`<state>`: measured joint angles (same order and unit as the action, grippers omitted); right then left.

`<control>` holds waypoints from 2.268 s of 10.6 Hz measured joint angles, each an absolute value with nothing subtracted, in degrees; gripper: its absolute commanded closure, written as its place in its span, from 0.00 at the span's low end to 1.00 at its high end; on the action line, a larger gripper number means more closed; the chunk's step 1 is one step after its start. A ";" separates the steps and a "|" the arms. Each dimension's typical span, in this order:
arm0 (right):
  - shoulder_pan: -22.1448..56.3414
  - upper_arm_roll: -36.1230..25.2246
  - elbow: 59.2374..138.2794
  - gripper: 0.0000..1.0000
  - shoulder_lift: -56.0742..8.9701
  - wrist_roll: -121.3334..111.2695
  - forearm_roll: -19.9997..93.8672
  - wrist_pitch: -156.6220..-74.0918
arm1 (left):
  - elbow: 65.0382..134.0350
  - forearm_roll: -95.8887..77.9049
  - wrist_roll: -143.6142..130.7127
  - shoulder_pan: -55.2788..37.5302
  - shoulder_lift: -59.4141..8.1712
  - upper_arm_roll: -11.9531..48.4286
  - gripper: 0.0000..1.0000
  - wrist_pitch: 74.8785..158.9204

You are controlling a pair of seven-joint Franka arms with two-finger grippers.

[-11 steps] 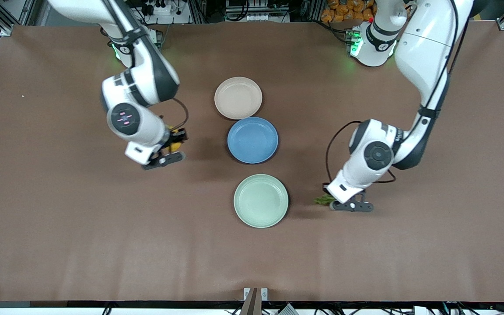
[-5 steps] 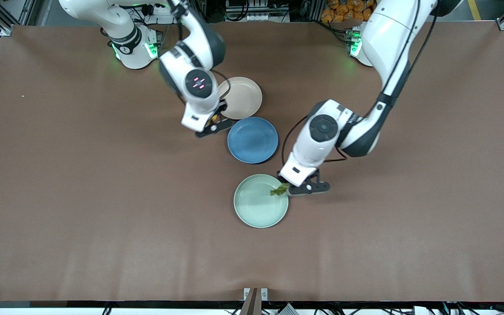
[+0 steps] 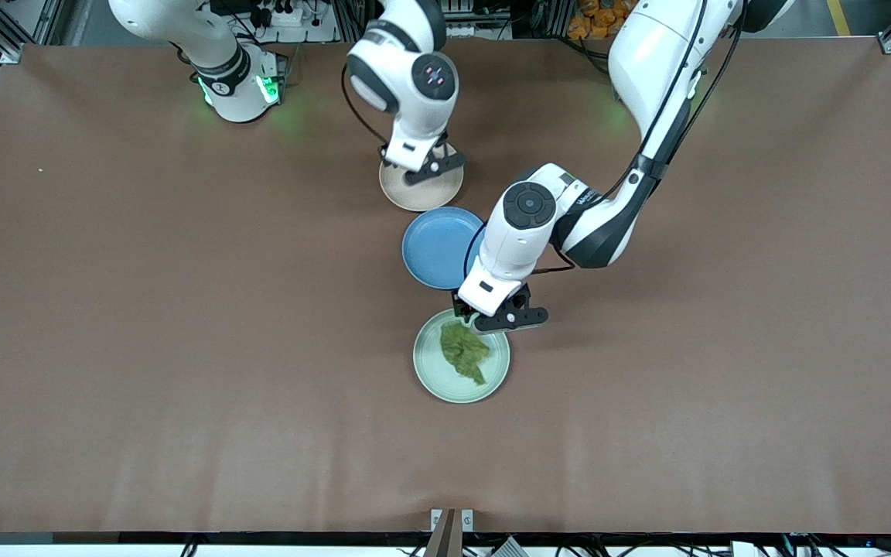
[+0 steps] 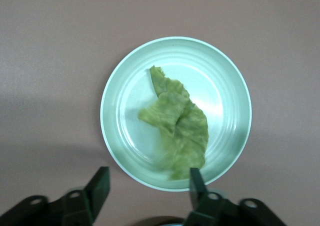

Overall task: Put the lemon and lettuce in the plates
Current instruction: 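Lower the lettuce onto the green plate and open the left gripper, then release the lemon on the beige plate while the left gripper withdraws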

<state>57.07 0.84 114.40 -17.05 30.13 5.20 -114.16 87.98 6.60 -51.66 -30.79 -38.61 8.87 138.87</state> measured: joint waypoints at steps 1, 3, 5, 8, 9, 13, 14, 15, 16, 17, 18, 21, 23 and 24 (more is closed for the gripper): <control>58.91 0.84 114.75 0.97 -17.44 31.76 4.86 -114.24 | 87.69 6.60 -51.67 -30.72 -38.66 8.60 0.00 138.87; 61.67 0.80 114.99 0.97 -19.11 34.70 4.35 -115.31 | 87.13 6.61 -51.66 -30.13 -38.65 7.97 0.00 138.86; 62.25 0.74 114.89 0.94 -20.72 35.42 3.70 -116.14 | 87.04 7.13 -50.11 -28.10 -38.63 7.66 0.00 138.16; 62.25 0.37 112.43 0.28 -23.65 36.67 3.06 -116.52 | 86.84 7.31 -39.58 -22.90 -38.45 7.51 0.00 131.68; 62.16 -0.07 111.53 0.00 -24.41 36.94 2.97 -116.52 | 86.71 7.32 -36.56 -21.26 -38.20 7.51 0.00 130.39; 58.98 -0.88 107.72 0.00 -26.37 37.73 1.23 -116.40 | 86.21 7.32 -27.73 -15.34 -35.34 7.61 0.00 120.32; 58.82 -0.90 106.89 0.00 -26.36 37.82 1.07 -116.18 | 86.54 7.32 -26.59 -14.07 -34.03 7.70 0.00 118.57; 58.81 -0.91 106.39 0.00 -26.36 37.91 1.04 -116.01 | 87.82 7.32 -26.40 -13.14 -32.20 7.80 0.00 117.71; 58.70 -1.18 106.09 0.00 -26.36 37.97 0.96 -115.69 | 89.72 7.32 -26.40 -12.30 -30.23 7.89 0.00 117.34; 58.30 -1.77 105.76 0.00 -26.29 37.96 0.90 -115.48 | 91.91 7.32 -26.29 -11.56 -28.35 8.00 0.00 117.14; 57.06 -2.30 105.12 0.00 -26.14 37.49 0.84 -114.93 | 94.44 7.32 -25.71 -10.83 -26.21 8.03 0.00 117.09; 49.18 -2.83 100.39 0.00 -25.70 32.63 0.73 -109.63 | 100.27 7.09 -12.80 -6.10 -17.70 7.59 0.00 111.12; 43.24 -2.99 96.80 0.00 -25.60 28.37 0.69 -107.12 | 101.24 3.58 -8.91 -5.21 -12.94 4.39 0.00 109.32; 40.12 -3.04 95.58 0.00 -25.59 26.01 0.66 -106.81 | 101.27 2.12 -8.62 -5.20 -11.09 3.63 0.00 109.31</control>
